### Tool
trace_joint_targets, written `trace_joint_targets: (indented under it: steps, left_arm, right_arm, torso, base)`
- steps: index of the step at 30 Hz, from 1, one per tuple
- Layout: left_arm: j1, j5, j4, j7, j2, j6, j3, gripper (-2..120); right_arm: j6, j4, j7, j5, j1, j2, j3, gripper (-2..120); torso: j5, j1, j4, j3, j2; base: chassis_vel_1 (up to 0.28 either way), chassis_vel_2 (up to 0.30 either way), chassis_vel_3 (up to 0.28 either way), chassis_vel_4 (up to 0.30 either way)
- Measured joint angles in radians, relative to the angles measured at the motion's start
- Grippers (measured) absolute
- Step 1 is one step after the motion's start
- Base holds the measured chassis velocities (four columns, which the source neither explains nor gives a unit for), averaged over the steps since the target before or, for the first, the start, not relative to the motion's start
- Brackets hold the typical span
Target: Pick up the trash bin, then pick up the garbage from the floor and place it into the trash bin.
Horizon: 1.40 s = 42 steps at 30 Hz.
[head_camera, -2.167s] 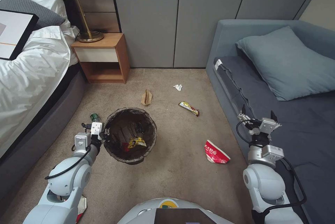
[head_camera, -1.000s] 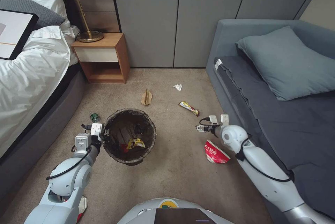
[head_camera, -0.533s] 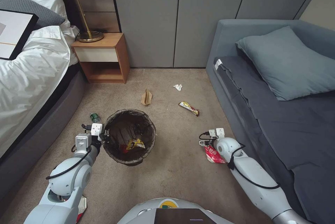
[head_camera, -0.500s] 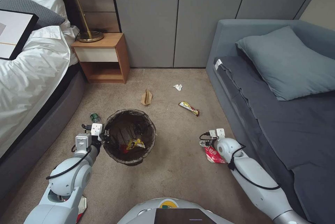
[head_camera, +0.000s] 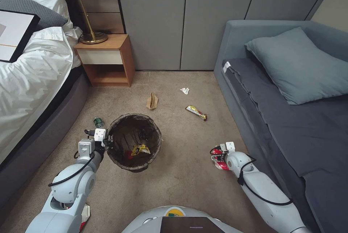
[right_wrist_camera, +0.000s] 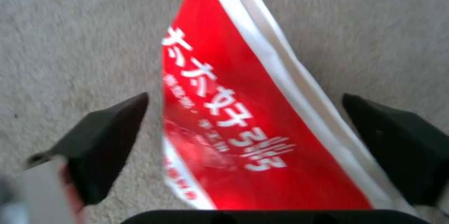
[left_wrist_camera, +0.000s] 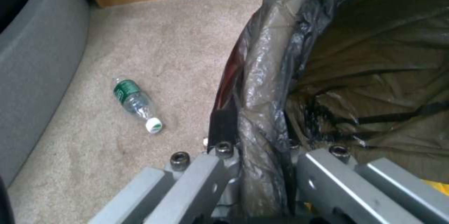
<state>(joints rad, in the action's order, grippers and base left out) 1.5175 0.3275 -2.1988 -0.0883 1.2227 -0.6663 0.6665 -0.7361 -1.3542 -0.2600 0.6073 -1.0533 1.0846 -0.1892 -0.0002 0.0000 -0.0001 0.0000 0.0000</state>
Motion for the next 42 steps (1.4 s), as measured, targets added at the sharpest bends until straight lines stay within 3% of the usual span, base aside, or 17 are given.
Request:
trace_joint_targets:
  steps: [3, 6, 25, 37, 42]
  left_arm:
    - [-0.002, 0.000, 0.001, 0.000, 0.001, 0.000, 0.000, 0]
    - [-0.006, 0.001, 0.001, 0.000, 0.002, 0.000, -0.001, 0]
    - [-0.013, 0.000, 0.016, 0.000, 0.002, 0.004, 0.001, 0]
    - [-0.015, 0.000, 0.012, -0.004, 0.002, 0.003, 0.000, 0]
    - [-0.011, 0.001, 0.004, -0.007, -0.001, 0.000, 0.002, 0]
  right_arm:
    - [0.000, 0.004, 0.000, -0.001, -0.003, 0.004, 0.001, 89]
    - [0.001, 0.012, 0.004, -0.002, -0.009, 0.015, 0.001, 68]
    - [0.001, -0.047, -0.004, 0.037, -0.029, 0.008, -0.022, 0]
    - [0.000, -0.131, -0.049, 0.124, -0.048, -0.018, -0.056, 0]
    - [0.000, -0.236, -0.095, 0.203, -0.067, -0.031, -0.094, 0]
  torso:
    - [0.0000, 0.000, 0.0001, 0.000, 0.000]
    - [0.0000, 0.000, -0.0001, 0.000, 0.000]
    - [0.0004, 0.000, 0.0003, 0.000, 0.000]
    - [0.0004, 0.000, 0.0000, 0.000, 0.000]
    - [0.0005, 0.000, 0.0002, 0.000, 0.000]
  base:
    - [0.000, 0.000, 0.000, 0.000]
    - [0.000, 0.000, 0.000, 0.000]
    - [0.000, 0.000, 0.000, 0.000]
    - [0.000, 0.000, 0.000, 0.000]
    - [0.000, 0.000, 0.000, 0.000]
